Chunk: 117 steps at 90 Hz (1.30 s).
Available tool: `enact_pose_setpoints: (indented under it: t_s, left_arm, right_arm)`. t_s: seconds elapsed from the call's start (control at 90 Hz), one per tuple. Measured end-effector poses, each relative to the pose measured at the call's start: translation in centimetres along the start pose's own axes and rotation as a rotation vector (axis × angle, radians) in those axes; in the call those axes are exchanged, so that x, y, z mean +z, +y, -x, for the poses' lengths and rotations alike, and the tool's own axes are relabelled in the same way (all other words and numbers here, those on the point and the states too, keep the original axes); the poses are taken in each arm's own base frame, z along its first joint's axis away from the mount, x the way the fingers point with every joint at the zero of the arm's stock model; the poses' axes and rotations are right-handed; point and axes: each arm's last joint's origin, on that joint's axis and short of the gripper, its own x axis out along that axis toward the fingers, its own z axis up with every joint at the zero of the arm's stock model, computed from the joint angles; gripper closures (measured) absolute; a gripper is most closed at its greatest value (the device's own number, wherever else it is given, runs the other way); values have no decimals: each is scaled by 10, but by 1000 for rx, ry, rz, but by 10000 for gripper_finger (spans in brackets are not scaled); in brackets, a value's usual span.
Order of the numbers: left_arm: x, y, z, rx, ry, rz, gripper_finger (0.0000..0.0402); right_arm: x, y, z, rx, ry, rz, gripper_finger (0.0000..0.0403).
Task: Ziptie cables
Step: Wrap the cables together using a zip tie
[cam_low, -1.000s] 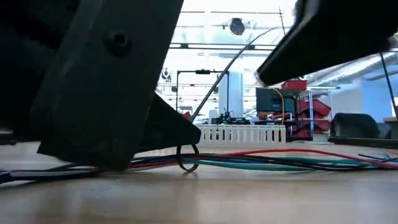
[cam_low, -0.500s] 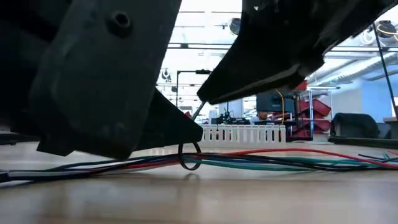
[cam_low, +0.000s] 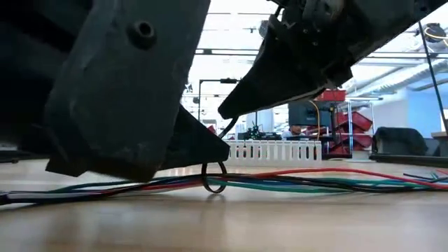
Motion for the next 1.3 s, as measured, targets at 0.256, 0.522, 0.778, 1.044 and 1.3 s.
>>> enact_pose_setpoints:
  t_s: [0.256, 0.522, 0.778, 1.044, 1.3]
  left_arm:
    - [-2, -1, 3, -28, 31, -1, 387]
    - [-2, -2, 3, -49, 65, -6, 387]
    - [-5, -2, 3, -79, 123, -24, 387]
    - [-6, -2, 4, -91, 139, -27, 387]
    - [-6, -1, 4, -88, 143, -34, 387]
  right_arm:
    - [9, -9, 14, -124, -13, 126, 402]
    - [11, -19, 25, -225, 13, 202, 403]
    - [11, -26, 26, -283, 32, 211, 403]
    - [10, -34, 24, -368, 42, 262, 403]
    - [3, -39, 36, -562, 41, 462, 403]
